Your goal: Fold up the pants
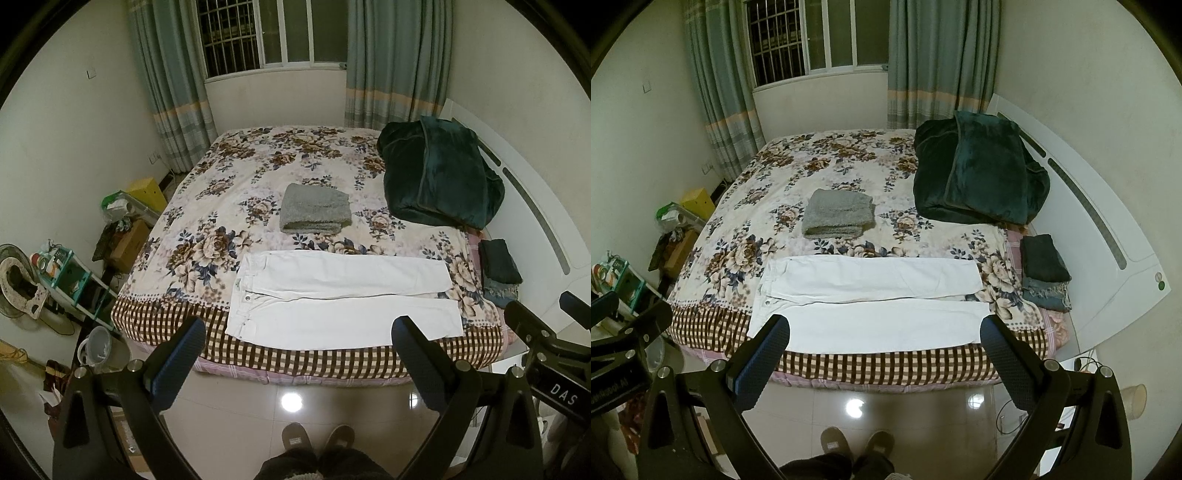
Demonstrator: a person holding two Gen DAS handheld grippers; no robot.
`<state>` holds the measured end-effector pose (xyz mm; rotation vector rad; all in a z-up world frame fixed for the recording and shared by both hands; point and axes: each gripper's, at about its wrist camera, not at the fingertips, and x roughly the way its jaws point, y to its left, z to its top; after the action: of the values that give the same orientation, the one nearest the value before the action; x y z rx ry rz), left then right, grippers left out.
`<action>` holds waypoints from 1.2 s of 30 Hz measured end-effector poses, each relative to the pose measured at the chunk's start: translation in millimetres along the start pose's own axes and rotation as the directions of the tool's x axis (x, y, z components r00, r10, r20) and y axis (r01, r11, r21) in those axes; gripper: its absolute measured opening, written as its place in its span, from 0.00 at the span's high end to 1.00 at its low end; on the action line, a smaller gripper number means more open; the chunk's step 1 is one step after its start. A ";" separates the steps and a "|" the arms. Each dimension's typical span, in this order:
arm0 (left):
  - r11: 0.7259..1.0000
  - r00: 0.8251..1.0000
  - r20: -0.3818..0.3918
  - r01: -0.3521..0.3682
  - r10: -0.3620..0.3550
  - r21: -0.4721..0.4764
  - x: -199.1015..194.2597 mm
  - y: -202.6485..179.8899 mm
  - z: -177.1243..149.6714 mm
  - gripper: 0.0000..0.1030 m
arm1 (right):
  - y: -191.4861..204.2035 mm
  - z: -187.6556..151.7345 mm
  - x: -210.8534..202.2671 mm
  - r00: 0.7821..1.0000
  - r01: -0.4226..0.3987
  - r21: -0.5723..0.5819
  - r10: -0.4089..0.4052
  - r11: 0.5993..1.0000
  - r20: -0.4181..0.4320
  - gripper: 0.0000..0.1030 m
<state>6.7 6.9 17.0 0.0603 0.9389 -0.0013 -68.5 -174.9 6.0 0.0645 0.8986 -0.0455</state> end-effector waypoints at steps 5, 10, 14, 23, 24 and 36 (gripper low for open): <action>1.000 1.000 0.001 0.002 -0.002 -0.001 -0.2 1.0 -1.3 0.00 | -0.8 -0.1 -0.6 1.000 -0.003 0.000 0.003 1.000 0.002 0.00; 1.000 1.000 0.003 -0.004 0.004 -0.008 -2.1 0.6 3.2 0.00 | -0.3 1.7 -2.8 1.000 -0.005 -0.003 0.005 1.000 0.000 0.00; 1.000 1.000 0.005 -0.005 0.005 -0.007 -2.4 1.8 3.7 0.00 | 1.0 0.4 -3.1 1.000 -0.006 -0.004 0.006 1.000 0.000 0.00; 1.000 1.000 0.001 -0.007 0.007 -0.019 0.1 2.2 4.7 0.00 | 3.1 -4.8 0.8 1.000 -0.012 -0.008 0.012 1.000 -0.004 0.00; 1.000 1.000 -0.001 -0.011 0.011 -0.022 1.8 0.6 4.9 0.00 | 3.6 -5.4 0.9 1.000 -0.013 -0.009 0.013 1.000 -0.003 0.00; 0.987 0.986 0.064 -0.148 0.152 -0.059 77.3 -16.0 30.4 0.00 | -20.3 4.7 76.4 0.998 0.058 0.049 -0.058 0.997 0.002 0.00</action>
<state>76.4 -8.8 -28.2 0.0801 0.8638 0.1609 -18.7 -196.5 -51.6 0.0834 0.8961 -0.1215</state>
